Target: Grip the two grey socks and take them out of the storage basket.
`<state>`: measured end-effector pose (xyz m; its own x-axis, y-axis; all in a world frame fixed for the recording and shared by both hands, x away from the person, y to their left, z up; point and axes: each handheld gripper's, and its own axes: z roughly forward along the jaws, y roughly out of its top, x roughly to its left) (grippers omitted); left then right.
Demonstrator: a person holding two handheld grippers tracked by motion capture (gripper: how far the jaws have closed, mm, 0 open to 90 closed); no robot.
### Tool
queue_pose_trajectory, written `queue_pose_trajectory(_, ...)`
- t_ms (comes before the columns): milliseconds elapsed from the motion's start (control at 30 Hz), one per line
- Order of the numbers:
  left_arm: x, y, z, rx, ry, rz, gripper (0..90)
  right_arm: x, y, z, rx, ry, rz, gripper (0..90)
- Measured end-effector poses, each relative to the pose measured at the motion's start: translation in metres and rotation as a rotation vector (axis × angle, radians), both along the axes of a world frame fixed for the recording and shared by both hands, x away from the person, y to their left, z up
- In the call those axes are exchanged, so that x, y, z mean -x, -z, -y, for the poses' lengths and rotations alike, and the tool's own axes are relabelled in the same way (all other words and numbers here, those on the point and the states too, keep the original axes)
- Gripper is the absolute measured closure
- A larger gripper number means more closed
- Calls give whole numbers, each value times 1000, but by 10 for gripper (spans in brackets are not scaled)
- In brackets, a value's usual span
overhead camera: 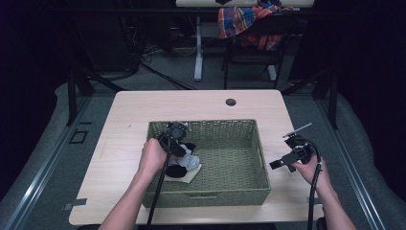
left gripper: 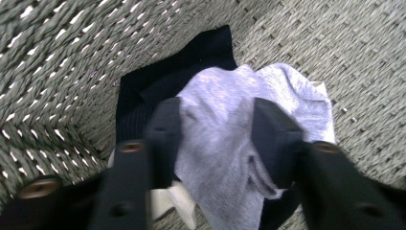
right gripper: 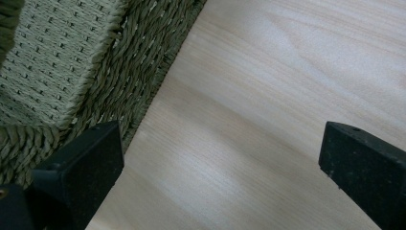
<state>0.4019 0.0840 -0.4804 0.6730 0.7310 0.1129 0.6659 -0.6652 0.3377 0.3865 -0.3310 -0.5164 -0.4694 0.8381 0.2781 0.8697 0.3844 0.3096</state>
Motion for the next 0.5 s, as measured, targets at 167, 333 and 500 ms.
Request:
queue_pose_trajectory(167, 2, 2, 1, 6, 18, -2, 832, 2, 2, -1, -22, 41, 19, 13)
queue_pose_trajectory(333, 4, -6, -3, 45, 16, 7, 844, 2, 2, -1, -23, 38, 19, 13)
queue_pose_trajectory(500, 9, -19, -7, 113, 10, 26, 844, 2, 1, 0, -20, 36, 19, 13)
